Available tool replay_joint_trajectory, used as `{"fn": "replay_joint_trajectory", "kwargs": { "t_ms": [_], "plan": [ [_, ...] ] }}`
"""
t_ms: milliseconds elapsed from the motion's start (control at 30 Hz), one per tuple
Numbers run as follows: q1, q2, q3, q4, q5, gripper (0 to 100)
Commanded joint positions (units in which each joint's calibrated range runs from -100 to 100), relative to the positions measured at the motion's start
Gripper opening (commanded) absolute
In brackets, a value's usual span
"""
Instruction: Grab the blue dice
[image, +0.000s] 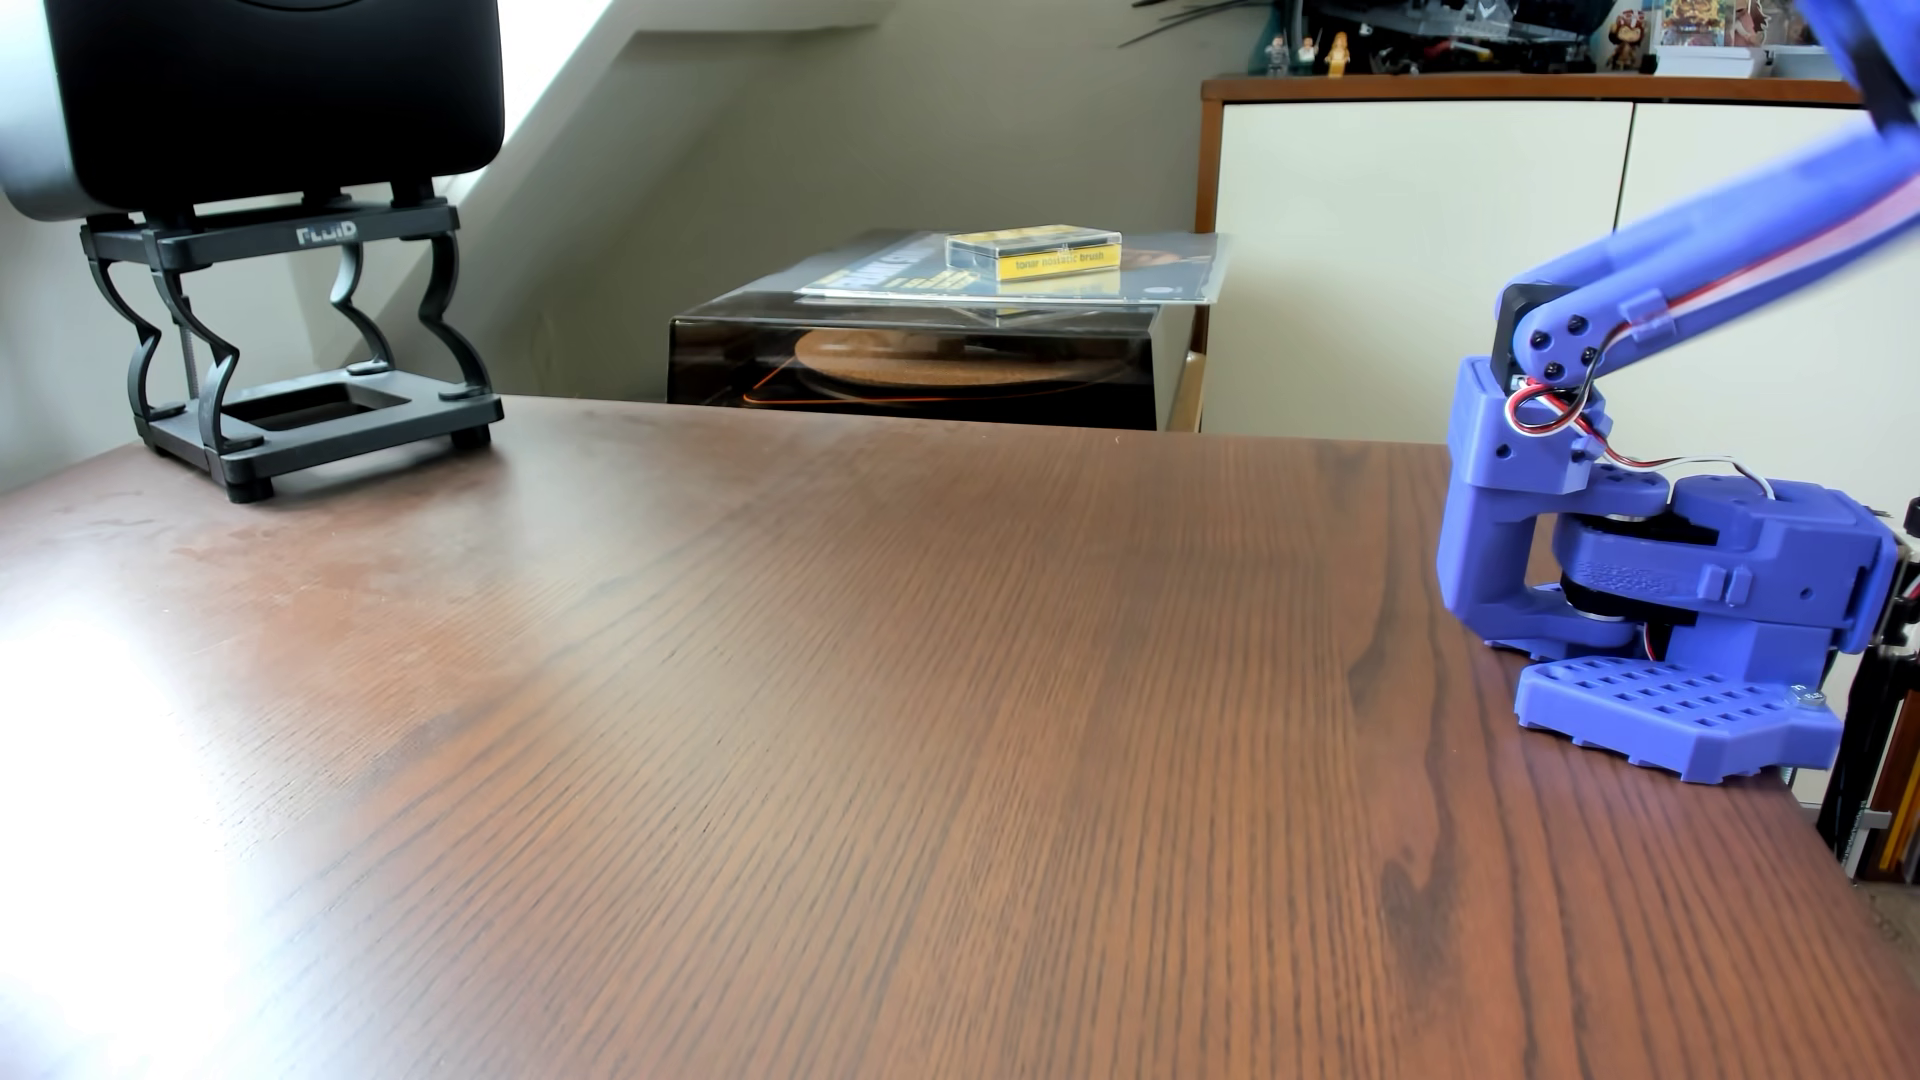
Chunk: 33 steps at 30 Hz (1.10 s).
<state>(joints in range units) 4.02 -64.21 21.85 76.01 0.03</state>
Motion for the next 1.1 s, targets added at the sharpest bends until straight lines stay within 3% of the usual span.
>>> {"fn": "replay_joint_trajectory", "kwargs": {
  "t_ms": [0,167,533,800,1067],
  "plan": [
    [-0.7,-11.2,8.7,-3.5,-0.2,2],
    [-4.6,-18.4,16.4,-5.8,0.0,2],
    [-10.6,-18.0,20.2,-6.5,1.4,3],
    [-8.5,-15.0,24.1,-6.6,3.6,21],
    [-8.3,-15.1,24.5,-6.6,4.1,23]
  ]
}}
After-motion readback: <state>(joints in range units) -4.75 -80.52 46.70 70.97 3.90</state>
